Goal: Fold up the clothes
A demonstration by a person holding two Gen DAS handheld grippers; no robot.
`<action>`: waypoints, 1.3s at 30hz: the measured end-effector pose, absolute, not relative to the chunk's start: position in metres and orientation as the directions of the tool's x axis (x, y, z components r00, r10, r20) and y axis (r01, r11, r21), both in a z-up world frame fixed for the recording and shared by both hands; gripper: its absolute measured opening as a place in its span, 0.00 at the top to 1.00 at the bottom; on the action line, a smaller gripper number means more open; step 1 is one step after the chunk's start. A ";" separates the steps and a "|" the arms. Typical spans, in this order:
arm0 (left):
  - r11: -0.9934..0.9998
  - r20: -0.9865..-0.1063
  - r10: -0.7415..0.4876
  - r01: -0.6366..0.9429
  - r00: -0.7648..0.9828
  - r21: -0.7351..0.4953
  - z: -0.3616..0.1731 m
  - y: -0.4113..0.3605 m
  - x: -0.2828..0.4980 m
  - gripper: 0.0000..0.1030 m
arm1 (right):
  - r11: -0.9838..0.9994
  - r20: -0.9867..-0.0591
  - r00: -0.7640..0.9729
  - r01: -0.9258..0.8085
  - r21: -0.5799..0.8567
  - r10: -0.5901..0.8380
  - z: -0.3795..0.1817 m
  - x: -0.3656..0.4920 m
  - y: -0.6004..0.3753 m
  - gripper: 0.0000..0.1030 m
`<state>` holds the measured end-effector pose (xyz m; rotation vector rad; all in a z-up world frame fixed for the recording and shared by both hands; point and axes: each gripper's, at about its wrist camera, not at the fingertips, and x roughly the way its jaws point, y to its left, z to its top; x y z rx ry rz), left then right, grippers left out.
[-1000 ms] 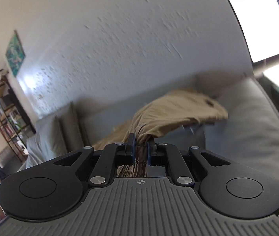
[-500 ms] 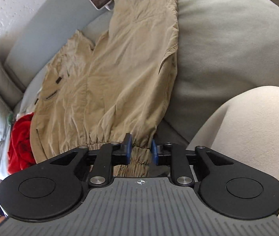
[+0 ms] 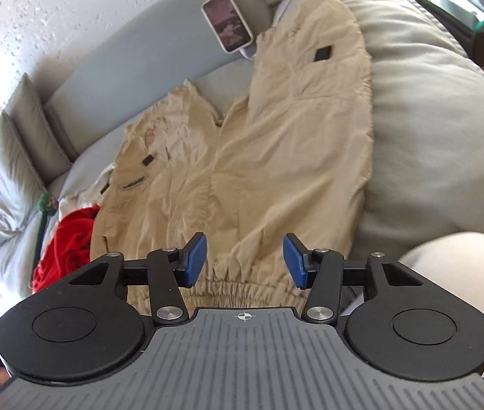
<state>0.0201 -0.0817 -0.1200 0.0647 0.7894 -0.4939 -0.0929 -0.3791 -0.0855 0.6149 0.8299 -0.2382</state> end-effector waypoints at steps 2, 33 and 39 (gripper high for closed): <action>0.872 -0.707 -0.394 0.483 0.587 -0.085 -0.130 -0.104 0.034 0.84 | 0.818 -0.773 0.634 0.433 0.378 0.021 -0.099 -0.063 -0.374 0.66; 0.820 -0.734 -0.455 0.559 0.505 -0.124 -0.140 -0.156 0.016 0.66 | 0.687 -0.747 0.657 0.588 0.427 -0.097 -0.122 -0.048 -0.530 0.59; 0.833 -0.810 -0.375 0.548 0.451 -0.080 -0.156 -0.156 0.030 0.68 | 0.665 -0.767 0.621 0.643 0.380 -0.163 -0.132 -0.044 -0.531 0.98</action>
